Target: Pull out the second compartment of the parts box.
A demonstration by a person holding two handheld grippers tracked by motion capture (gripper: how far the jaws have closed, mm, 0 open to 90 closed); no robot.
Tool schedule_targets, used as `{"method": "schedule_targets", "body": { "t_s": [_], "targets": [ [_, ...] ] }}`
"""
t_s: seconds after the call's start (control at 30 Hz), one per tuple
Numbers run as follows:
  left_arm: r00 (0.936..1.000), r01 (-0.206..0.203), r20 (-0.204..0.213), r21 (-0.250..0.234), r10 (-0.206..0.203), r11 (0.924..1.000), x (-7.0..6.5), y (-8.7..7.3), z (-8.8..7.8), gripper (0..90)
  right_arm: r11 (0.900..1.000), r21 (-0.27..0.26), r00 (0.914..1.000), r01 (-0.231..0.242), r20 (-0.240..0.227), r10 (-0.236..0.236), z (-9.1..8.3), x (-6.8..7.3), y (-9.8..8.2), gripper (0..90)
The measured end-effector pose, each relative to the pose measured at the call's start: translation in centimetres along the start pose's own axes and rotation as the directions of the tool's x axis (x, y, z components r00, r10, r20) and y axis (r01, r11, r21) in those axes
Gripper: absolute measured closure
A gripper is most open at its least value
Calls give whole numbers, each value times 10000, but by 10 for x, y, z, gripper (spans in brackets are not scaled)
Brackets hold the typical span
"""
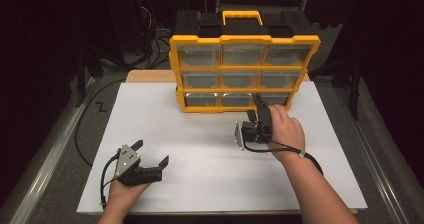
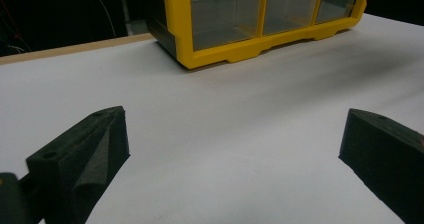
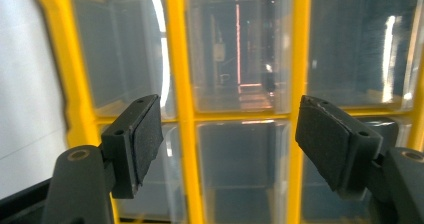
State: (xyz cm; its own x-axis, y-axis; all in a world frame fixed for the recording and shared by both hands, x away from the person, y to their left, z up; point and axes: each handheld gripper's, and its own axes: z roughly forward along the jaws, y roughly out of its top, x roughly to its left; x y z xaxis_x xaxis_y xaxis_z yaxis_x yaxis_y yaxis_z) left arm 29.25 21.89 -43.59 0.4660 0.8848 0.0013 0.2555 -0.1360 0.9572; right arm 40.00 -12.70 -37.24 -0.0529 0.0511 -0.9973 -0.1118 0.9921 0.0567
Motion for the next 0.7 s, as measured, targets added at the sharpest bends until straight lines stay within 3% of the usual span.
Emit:
{"method": "schedule_targets", "body": {
  "t_s": [0.7],
  "targets": [
    [10000,30,21,-32,-30,10000,0,0,-1,5,9999,-50,9976,120,687,-116,19,-48,18,362]
  ]
}}
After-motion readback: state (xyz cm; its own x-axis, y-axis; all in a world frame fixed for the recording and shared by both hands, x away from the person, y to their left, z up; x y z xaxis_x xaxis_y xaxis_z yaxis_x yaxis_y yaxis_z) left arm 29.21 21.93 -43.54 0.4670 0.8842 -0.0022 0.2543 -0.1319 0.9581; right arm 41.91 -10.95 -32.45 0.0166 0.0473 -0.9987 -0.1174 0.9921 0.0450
